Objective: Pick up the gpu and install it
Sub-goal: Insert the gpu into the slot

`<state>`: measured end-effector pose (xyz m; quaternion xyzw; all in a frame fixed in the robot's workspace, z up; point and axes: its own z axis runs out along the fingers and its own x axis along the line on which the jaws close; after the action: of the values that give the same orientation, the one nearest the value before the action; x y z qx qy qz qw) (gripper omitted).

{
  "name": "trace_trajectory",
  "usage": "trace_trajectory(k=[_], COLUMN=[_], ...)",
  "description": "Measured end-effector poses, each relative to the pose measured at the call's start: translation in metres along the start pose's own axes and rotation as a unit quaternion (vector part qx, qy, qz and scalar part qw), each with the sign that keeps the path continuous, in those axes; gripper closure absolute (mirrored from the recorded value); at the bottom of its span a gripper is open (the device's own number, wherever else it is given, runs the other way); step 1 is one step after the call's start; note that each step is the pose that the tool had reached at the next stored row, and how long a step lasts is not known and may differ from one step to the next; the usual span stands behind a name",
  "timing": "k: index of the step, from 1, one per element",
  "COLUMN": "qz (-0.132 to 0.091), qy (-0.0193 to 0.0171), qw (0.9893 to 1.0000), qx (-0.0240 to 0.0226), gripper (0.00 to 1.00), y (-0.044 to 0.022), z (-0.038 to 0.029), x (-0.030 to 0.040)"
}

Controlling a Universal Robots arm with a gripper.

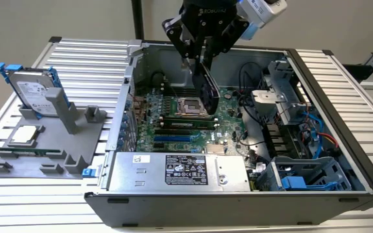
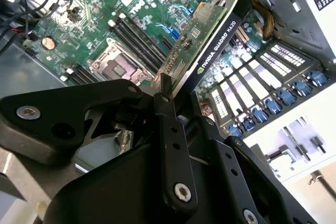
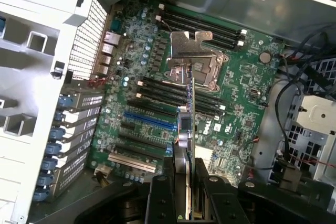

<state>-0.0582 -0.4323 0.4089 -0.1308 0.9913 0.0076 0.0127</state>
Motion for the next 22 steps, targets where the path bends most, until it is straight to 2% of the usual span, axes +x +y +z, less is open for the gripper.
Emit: trace_trajectory(k=[10,22], qz=[-0.023,-0.052], qy=[0.0003,0.0006], qw=[0.9997,0.9986], qx=[-0.0006,-0.0014], gripper=[1.0,1.0], y=[0.0,0.0], z=[0.0,0.0], x=[0.0,0.0])
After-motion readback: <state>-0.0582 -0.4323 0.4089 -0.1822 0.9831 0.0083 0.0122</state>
